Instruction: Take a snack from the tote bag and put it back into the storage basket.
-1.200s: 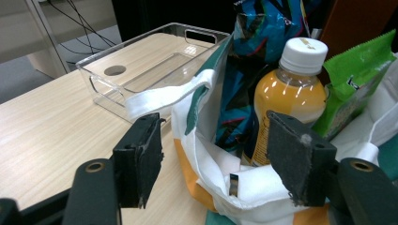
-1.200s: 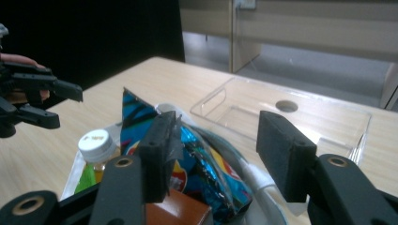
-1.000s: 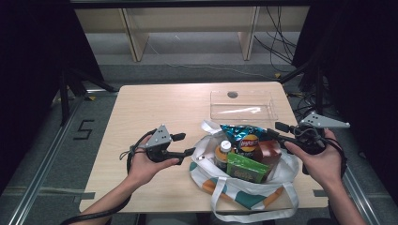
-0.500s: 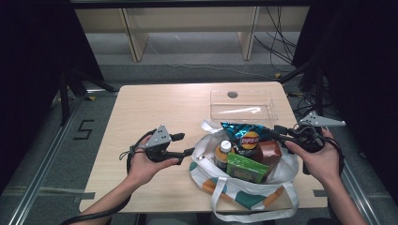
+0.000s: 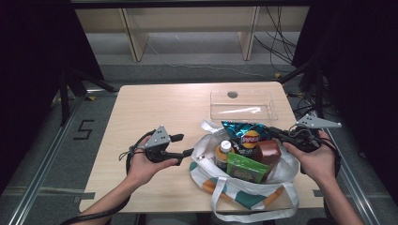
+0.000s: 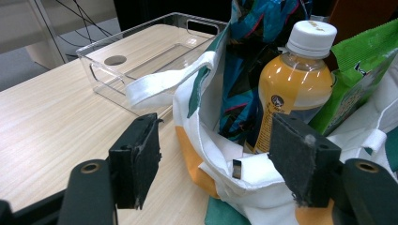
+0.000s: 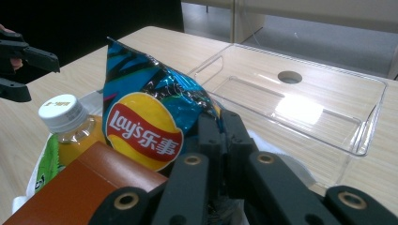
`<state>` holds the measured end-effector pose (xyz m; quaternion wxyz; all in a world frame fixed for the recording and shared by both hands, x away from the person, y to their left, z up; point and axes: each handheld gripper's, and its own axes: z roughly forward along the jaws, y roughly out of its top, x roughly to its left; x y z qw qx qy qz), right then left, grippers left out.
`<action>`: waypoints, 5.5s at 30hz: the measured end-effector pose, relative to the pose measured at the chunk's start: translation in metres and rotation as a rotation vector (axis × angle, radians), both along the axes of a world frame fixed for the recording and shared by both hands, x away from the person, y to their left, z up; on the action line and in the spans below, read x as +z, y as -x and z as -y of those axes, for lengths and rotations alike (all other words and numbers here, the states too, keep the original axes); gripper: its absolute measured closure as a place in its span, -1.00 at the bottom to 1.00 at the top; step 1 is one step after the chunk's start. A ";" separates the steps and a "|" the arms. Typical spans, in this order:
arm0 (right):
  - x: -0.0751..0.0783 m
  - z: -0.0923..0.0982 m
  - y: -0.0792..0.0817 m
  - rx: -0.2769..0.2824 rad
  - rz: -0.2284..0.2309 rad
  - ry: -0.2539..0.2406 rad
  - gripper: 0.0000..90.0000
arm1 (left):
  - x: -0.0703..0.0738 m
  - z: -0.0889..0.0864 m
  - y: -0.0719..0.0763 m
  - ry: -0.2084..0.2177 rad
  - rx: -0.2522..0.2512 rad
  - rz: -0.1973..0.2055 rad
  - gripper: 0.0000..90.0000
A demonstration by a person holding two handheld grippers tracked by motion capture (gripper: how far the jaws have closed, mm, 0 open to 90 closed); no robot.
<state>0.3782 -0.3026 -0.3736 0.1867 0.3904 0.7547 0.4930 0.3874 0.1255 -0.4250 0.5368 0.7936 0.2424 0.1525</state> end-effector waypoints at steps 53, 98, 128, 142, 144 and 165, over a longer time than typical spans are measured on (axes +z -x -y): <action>0.050 -0.005 0.011 -0.042 0.312 -0.163 1.00 | -0.004 -0.001 -0.002 0.017 0.015 -0.028 -0.27; 0.091 0.002 0.002 -0.098 0.424 -0.249 1.00 | -0.005 -0.001 -0.004 0.033 0.022 -0.040 -0.27; 0.108 0.009 -0.015 -0.144 0.447 -0.284 1.00 | -0.007 -0.001 -0.005 0.053 0.017 -0.036 -0.27; 0.111 0.010 -0.025 -0.166 0.451 -0.261 1.00 | -0.008 -0.001 -0.005 0.053 0.029 -0.036 -0.27; 0.110 0.009 -0.028 -0.167 0.455 -0.266 1.00 | -0.008 -0.001 -0.005 0.054 0.030 -0.036 -0.27; 0.106 0.008 -0.049 -0.195 0.435 -0.256 1.00 | -0.007 -0.002 -0.005 0.061 0.032 -0.036 -0.27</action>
